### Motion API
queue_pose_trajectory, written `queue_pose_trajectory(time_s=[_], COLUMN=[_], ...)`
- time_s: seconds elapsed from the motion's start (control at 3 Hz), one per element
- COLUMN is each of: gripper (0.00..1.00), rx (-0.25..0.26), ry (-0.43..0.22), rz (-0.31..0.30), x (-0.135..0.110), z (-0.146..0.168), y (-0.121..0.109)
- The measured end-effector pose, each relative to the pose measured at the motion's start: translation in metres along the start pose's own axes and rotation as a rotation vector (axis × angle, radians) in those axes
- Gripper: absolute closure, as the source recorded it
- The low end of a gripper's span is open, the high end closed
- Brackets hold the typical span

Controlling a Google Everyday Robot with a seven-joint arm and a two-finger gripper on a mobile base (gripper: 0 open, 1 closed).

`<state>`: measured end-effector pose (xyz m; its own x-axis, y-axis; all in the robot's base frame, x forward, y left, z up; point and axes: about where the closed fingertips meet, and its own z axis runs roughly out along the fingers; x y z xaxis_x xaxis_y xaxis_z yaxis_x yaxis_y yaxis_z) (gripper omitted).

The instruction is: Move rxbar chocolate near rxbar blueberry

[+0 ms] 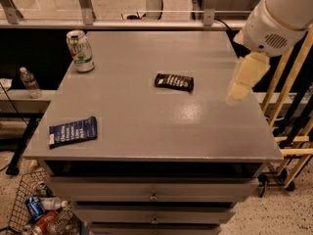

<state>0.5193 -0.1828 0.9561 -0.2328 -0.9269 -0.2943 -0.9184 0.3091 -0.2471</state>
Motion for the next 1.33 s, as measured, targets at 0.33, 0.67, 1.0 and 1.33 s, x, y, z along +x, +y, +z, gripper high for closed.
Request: queue_pose_trajectory(time_s=[0.33,0.67,1.0,1.33], gripper=[0.0,0.0,0.0,0.0], rx=[-0.018,-0.036,-0.051,-0.075], ry=[-0.028,-0.113,-0.188,-0.219], rz=[0.064,0.111,0.136,0.118], x=[-0.021,-0.037,-0.054,-0.073], z=[0.04,0.079,0.108,0.131], y=[-0.022,-0.038,-0.052,-0.058])
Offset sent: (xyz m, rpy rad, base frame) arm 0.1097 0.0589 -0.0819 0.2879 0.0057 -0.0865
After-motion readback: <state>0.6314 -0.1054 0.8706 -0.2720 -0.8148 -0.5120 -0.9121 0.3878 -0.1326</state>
